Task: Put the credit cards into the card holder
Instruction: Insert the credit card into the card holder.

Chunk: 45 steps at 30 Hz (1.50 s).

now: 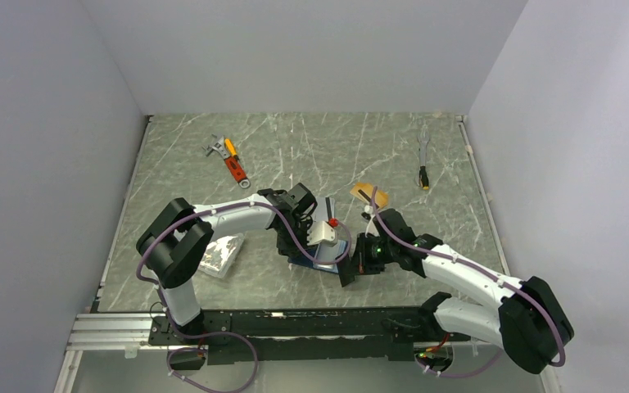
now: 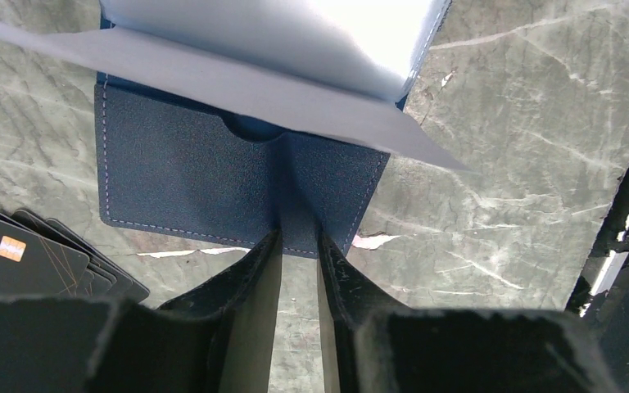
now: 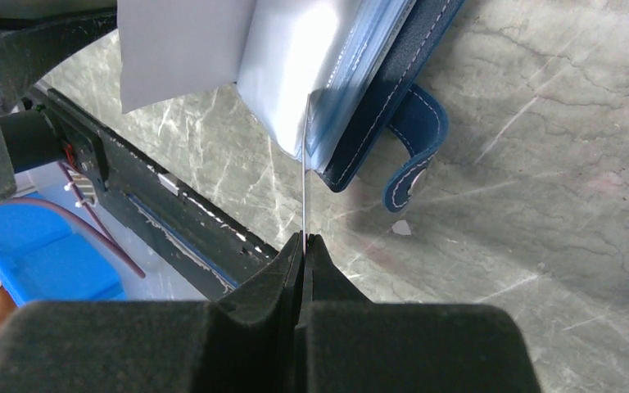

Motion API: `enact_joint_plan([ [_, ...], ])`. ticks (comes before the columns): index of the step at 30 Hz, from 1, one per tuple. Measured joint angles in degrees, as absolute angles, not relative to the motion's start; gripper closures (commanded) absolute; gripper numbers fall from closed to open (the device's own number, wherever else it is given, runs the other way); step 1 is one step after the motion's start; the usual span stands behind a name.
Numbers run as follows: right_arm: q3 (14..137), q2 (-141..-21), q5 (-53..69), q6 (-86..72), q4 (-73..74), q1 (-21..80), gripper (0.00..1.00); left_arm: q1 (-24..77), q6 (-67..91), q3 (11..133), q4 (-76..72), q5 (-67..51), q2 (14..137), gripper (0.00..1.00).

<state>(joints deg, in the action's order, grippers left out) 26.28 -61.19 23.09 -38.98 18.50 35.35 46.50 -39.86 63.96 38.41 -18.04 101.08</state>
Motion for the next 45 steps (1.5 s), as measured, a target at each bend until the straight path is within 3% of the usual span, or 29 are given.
enact_joint_plan([
  [45,25.12,-61.36,23.53,-38.35,19.25,35.35,1.00,47.51,-40.12,63.96,38.52,-17.45,100.68,0.75],
])
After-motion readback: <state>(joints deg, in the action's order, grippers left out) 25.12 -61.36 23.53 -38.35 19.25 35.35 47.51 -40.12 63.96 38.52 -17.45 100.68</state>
